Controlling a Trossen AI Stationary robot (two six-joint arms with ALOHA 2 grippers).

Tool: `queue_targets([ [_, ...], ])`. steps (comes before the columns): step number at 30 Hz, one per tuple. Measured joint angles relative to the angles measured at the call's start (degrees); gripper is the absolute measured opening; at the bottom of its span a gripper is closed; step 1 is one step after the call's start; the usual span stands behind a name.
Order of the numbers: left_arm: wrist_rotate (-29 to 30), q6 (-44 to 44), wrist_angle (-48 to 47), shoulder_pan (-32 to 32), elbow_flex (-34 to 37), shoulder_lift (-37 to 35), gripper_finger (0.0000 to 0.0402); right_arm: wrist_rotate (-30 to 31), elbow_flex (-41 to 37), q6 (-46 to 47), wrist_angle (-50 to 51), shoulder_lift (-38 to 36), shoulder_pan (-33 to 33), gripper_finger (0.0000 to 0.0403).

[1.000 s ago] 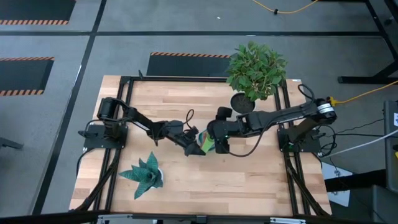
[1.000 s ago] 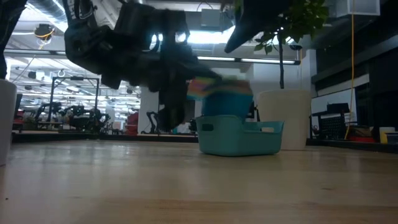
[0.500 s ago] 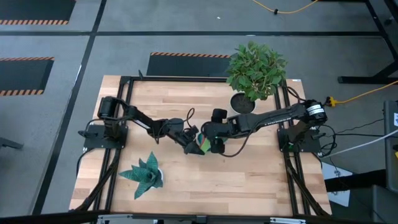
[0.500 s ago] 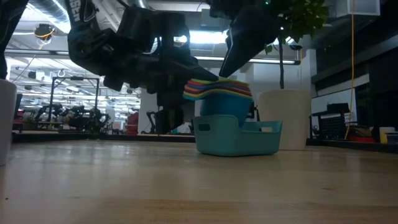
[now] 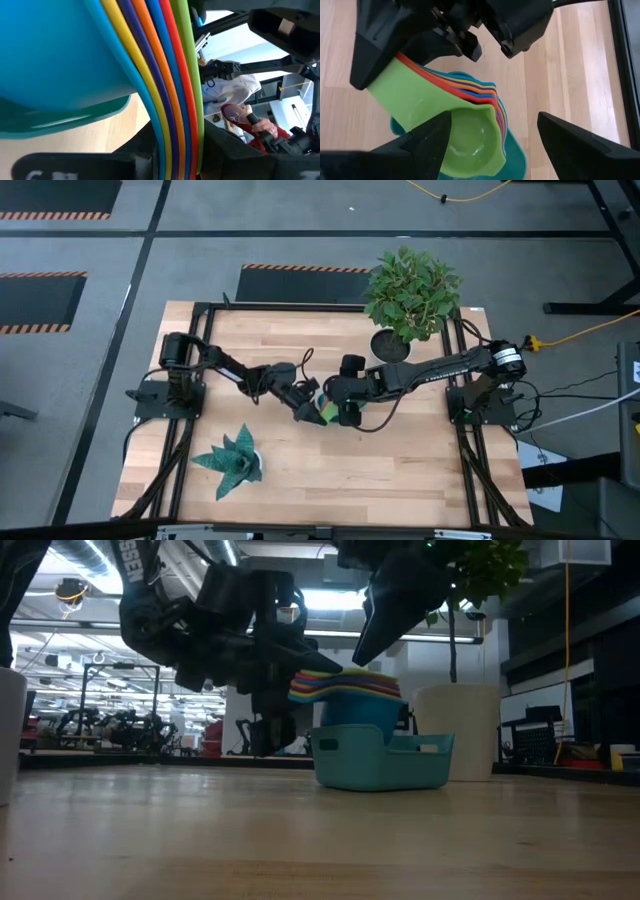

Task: Nest measuring cups in basket
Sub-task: Put the stacked measuring cups into the green bin

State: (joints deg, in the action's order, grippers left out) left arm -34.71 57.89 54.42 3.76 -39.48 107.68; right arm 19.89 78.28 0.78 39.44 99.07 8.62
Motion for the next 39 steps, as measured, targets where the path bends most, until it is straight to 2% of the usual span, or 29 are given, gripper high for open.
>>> queue_targets([
  [19,-5.15,0.69,-3.71,1.23,-0.17,0.76,0.0081,0.01,0.0,0.04,-0.83,0.0,-1.3,0.03],
  [39,-5.12,4.96,-4.31,1.23,-0.15,0.76,0.0099,-0.49,0.0,0.49,-0.93,0.0,-1.33,0.03],
])
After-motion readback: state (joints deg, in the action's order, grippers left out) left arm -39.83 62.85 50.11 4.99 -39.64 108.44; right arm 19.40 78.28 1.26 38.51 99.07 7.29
